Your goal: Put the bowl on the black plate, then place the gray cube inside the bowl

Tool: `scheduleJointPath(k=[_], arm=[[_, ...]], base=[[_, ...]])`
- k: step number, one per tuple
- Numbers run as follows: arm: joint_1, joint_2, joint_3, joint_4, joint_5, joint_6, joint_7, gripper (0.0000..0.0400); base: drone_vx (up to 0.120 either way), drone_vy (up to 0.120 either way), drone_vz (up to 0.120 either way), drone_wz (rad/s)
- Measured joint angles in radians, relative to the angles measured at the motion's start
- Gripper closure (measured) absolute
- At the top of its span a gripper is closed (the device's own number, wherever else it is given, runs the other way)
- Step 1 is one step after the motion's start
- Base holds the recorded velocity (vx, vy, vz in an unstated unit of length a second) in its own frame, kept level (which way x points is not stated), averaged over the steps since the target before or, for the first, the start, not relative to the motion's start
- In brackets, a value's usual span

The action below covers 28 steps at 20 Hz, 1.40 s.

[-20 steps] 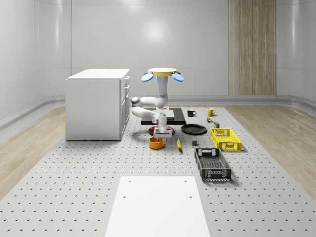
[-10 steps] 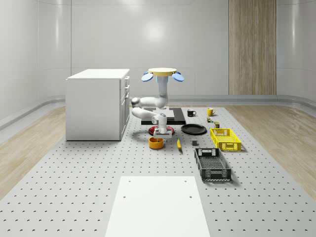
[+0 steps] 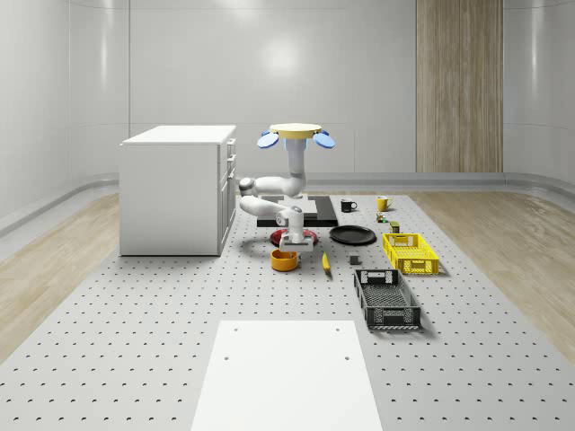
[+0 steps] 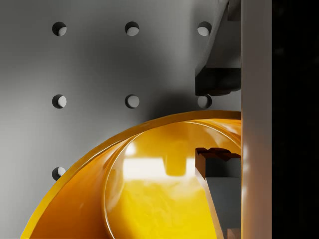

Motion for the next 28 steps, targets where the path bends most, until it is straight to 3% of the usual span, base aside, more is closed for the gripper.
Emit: scheduleJointPath(k=[7,12,18,28], arm=[[0.005,0.002,0.02,-0.009,0.017,-0.012,0.0,0.0294],[0.013,0.001,0.063,-0.025,0.058,-0.032,0.001,0.0298],[0.016,-0.001,0.085,-0.032,0.079,-0.039,0.002,0.03],[0.015,-0.005,0.092,-0.034,0.087,-0.038,0.004,0.03]], base=[[0.0,0.0,0.0,0.0],[0.0,0.0,0.112,0.0],[-0.107,0.12,0.093,0.0],[-0.12,0.12,0.0,0.0]])
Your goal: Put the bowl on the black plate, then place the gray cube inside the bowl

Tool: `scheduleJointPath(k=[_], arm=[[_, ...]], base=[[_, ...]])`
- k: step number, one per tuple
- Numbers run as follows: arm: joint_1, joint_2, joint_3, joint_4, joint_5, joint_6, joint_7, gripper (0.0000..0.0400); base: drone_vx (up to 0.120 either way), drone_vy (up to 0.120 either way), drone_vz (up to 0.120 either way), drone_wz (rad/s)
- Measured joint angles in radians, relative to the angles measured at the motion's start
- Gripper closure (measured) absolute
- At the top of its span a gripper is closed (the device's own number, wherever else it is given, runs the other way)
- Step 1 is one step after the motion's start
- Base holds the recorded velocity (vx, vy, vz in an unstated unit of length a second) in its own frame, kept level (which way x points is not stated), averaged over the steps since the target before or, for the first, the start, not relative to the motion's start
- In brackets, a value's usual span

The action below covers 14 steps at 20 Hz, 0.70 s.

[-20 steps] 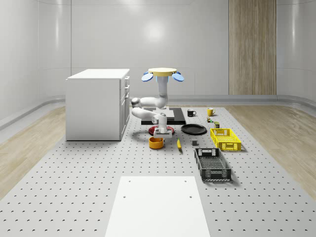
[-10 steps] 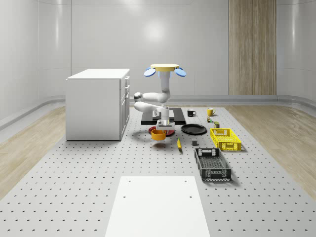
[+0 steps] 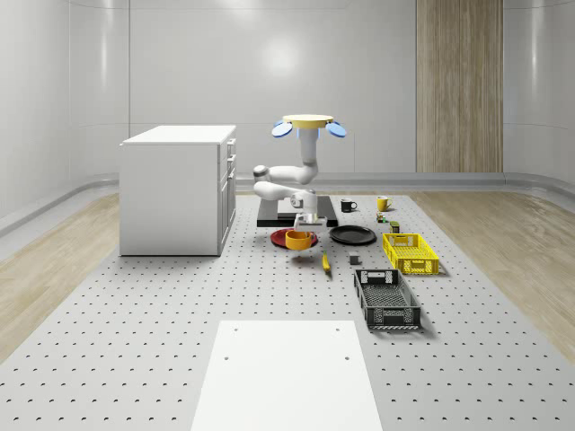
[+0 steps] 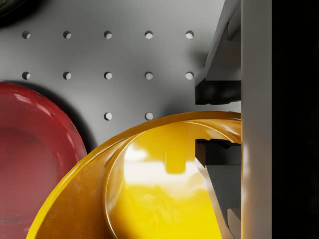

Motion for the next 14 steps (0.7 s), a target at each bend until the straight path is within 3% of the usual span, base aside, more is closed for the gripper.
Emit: scheduleJointPath(k=[14], arm=[[-0.002,-0.006,0.001,0.0,0.003,0.005,0.002,0.03]], base=[[-0.12,0.12,0.0,0.0]])
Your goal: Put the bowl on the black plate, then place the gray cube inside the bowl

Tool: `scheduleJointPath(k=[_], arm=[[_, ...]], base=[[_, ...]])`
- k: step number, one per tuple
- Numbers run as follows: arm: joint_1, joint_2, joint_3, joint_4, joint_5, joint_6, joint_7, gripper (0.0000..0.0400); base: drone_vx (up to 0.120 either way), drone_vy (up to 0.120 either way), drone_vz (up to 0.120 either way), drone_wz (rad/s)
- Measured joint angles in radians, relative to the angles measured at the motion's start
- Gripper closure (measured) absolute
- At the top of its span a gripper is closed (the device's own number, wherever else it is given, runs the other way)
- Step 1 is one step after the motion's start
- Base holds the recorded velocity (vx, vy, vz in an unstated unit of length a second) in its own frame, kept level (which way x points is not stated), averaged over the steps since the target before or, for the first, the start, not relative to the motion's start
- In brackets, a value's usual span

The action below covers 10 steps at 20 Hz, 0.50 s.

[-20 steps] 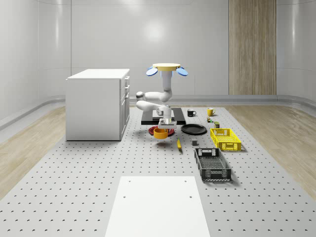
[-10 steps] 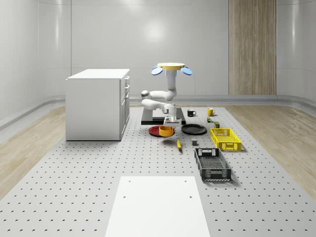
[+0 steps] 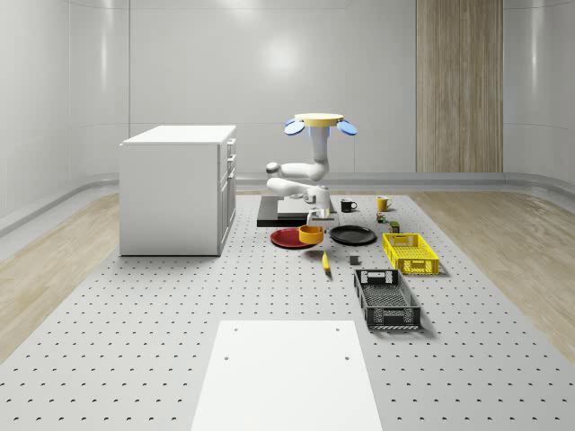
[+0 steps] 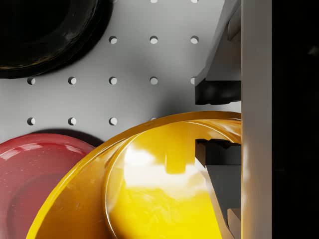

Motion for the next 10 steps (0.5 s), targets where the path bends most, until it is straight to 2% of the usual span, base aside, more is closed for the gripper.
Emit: scheduleJointPath(k=[10], arm=[[-0.001,-0.003,0.0,0.0,0.002,0.003,0.001,0.03]], base=[[-0.12,0.12,0.0,0.0]])
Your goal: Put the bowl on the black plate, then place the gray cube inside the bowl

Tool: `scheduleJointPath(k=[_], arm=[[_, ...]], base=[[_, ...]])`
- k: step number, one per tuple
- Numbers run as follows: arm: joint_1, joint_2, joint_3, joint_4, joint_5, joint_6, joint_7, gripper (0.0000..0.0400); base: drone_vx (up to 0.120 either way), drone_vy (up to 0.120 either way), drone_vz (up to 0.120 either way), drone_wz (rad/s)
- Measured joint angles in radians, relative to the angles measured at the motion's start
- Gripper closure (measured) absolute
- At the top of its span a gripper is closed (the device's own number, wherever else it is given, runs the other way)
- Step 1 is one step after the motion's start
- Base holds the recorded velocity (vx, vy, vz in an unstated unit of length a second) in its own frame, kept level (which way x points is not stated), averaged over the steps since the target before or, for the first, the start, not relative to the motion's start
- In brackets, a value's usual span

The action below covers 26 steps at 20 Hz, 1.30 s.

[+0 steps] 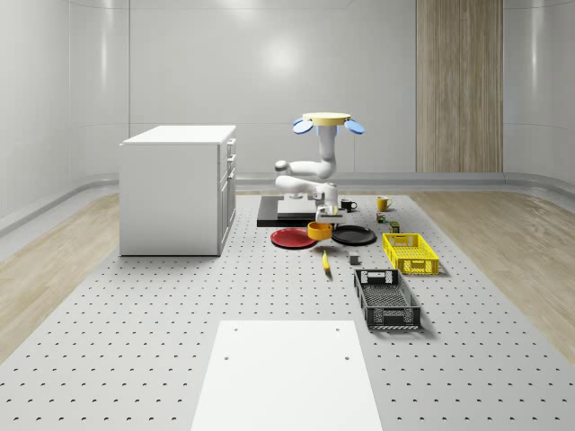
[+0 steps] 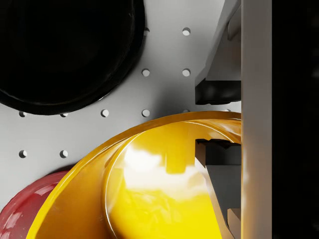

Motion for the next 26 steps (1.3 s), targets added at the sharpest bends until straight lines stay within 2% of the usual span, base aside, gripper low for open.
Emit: scheduleJointPath(k=[19,26], arm=[[-0.002,-0.005,0.001,0.0,0.002,0.005,0.002,0.03],[-0.003,-0.007,0.001,0.001,0.003,0.007,0.002,0.03]], base=[[-0.12,0.12,0.0,0.0],[-0.12,0.12,-0.12,0.0]])
